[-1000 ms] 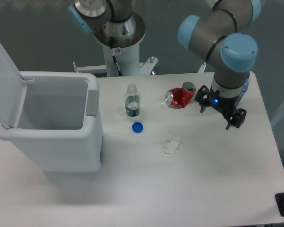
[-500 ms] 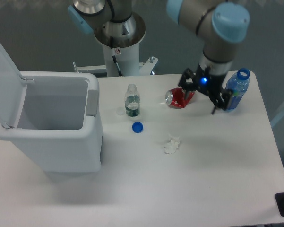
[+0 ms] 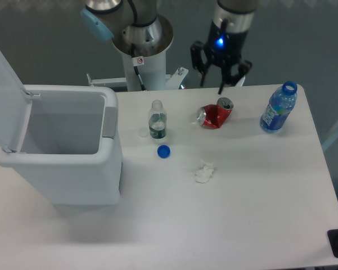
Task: Close the trash can
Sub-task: 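Raise the gripper up and away from the red can area, then move the gripper over behind the raised trash can lid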
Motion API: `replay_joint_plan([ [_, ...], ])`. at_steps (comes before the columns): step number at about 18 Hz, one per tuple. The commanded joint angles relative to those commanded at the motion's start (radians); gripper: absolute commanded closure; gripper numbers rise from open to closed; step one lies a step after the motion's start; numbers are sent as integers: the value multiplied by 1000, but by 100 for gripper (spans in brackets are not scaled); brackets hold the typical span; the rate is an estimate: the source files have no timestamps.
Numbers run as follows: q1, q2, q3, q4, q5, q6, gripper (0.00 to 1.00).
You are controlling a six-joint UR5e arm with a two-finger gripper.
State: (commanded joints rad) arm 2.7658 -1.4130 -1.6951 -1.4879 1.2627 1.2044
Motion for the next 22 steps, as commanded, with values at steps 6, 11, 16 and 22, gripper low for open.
replay_joint_plan([
  [6, -51, 166, -2, -87, -140, -115, 72],
  [11, -144, 239, 3, -60, -259, -318, 78],
  [16, -224, 247, 9, -9, -332, -348, 79],
  [22, -340, 230, 12, 159, -381, -341, 78],
])
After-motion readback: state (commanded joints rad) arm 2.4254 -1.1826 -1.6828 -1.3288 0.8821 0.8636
